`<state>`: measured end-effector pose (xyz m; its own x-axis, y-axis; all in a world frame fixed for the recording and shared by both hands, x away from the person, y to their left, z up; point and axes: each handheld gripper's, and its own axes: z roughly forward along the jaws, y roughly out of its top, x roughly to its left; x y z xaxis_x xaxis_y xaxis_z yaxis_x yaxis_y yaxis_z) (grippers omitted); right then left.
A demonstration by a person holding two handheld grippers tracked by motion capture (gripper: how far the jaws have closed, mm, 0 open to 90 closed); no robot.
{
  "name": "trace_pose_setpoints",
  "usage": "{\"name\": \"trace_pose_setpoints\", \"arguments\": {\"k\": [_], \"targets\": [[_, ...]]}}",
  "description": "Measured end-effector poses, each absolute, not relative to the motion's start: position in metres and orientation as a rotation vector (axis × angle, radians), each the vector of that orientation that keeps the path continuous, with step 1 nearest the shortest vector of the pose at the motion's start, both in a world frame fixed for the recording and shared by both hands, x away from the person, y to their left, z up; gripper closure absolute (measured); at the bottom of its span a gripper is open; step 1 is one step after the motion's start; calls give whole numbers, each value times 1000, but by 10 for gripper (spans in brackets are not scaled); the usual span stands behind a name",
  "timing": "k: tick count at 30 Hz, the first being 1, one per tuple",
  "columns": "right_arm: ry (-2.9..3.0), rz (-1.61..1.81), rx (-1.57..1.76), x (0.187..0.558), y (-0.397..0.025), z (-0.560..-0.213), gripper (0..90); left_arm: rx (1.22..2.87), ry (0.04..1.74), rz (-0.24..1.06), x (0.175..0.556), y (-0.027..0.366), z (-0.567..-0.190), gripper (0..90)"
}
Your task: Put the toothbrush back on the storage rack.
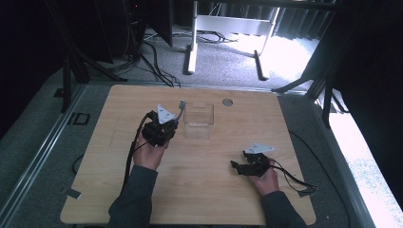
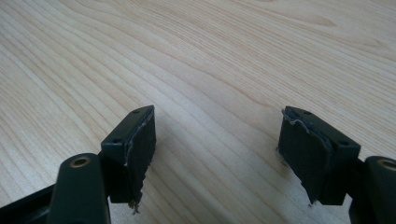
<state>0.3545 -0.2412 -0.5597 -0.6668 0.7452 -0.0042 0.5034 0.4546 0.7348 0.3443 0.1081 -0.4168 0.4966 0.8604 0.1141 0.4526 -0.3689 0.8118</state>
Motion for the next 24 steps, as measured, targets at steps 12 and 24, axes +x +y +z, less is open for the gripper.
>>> {"name": "trace_pose_setpoints", "arguments": {"k": [12,24], "targets": [[2382,1041,1063,355,-241,-560,272,1974,1058,696,346,108,-412,817],[2382,1040,1062,355,-241,-560,272,1950,1026,688,347,104,-408,817]]}}
